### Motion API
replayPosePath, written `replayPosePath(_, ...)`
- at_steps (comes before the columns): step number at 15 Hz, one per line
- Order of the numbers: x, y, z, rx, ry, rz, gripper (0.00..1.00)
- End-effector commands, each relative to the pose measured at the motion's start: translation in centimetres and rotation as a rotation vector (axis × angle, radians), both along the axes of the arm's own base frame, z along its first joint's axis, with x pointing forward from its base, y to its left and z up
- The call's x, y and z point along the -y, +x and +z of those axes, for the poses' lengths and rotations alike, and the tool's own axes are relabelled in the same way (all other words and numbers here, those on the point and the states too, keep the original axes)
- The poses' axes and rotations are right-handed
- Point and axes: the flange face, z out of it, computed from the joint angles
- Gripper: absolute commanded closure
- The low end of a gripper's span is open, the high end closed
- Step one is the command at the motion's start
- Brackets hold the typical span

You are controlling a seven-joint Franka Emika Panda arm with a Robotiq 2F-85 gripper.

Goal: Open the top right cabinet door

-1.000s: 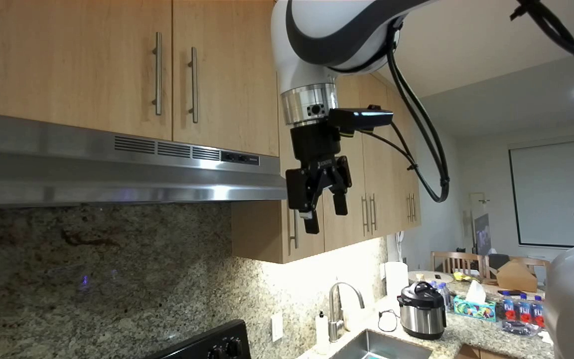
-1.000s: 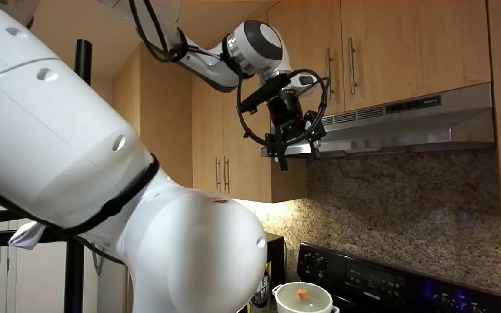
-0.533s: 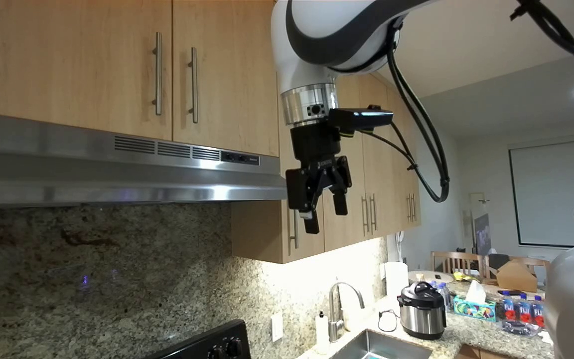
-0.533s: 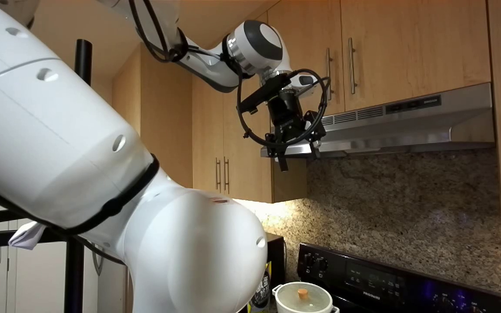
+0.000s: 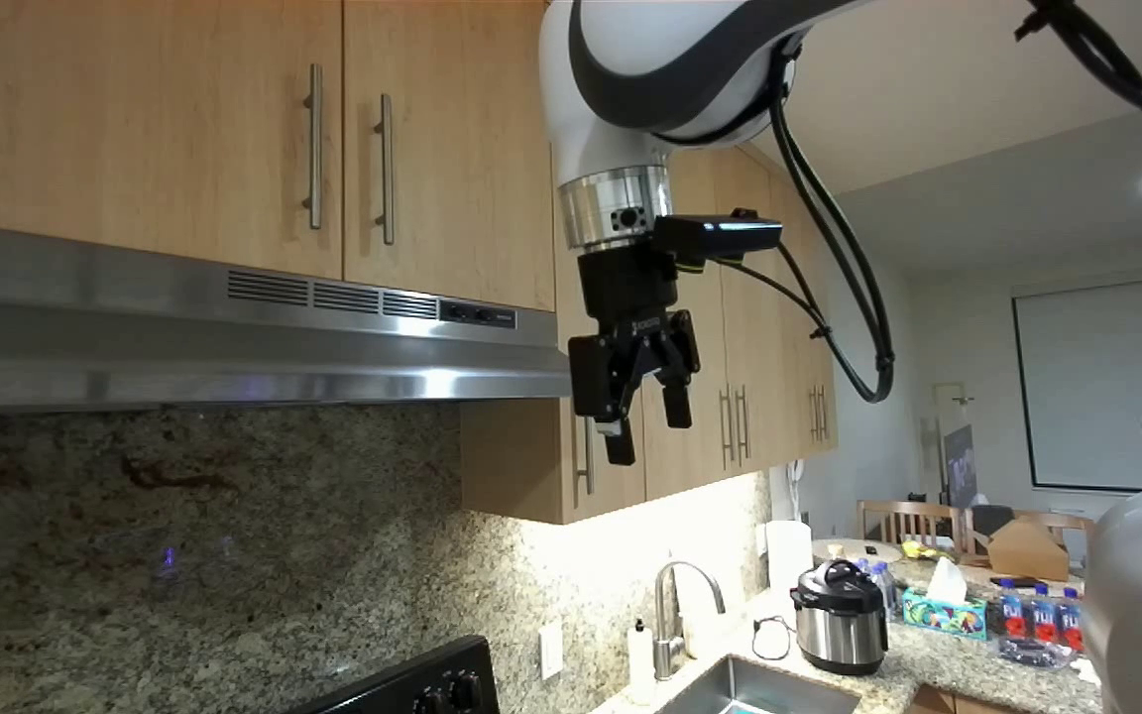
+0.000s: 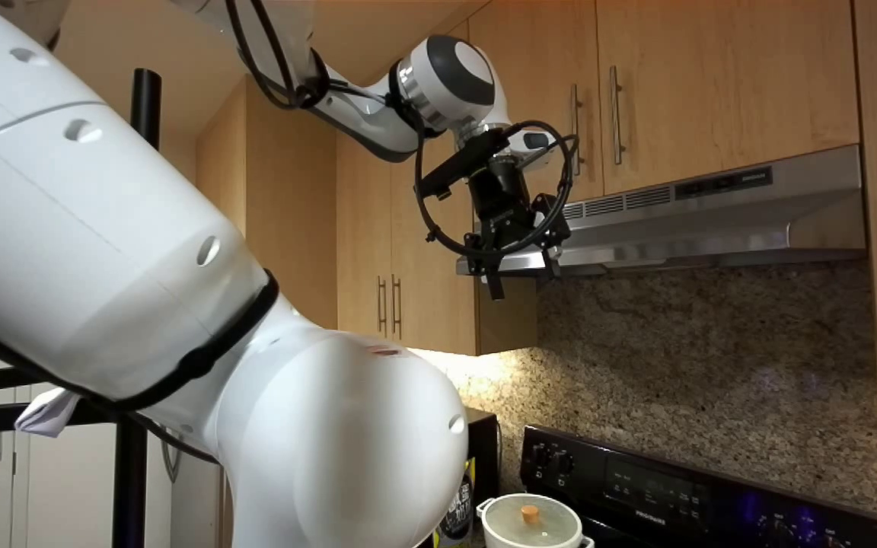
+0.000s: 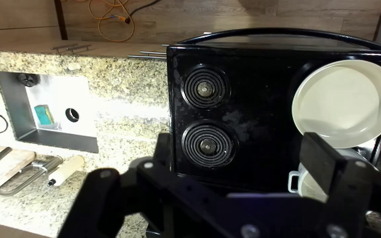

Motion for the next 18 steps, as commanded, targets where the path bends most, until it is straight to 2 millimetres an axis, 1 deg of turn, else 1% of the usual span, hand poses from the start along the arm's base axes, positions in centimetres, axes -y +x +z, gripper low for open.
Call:
replayPosePath(1, 0.0, 0.0, 0.1, -0.001, 0.0, 0.0, 0.0)
replayPosePath(3, -0.3, -0.2, 0.7, 0.034, 0.009, 0.008, 0.0)
replayPosePath(7, -1.6, -0.9, 2.3, 0.108, 0.003, 0.046, 0.0)
replayPosePath(11, -2.9, -1.8, 4.4, 0.149, 0.016, 0.059, 0.0)
replayPosePath(14, -3.8, -2.5, 6.8, 0.234, 0.001, 0.093, 0.0)
replayPosePath(16, -4.4, -2.2, 8.3, 0.314, -0.018, 0.092, 0.0)
replayPosePath(18, -5.3, -2.3, 9.7, 0.411, -0.042, 0.094, 0.0)
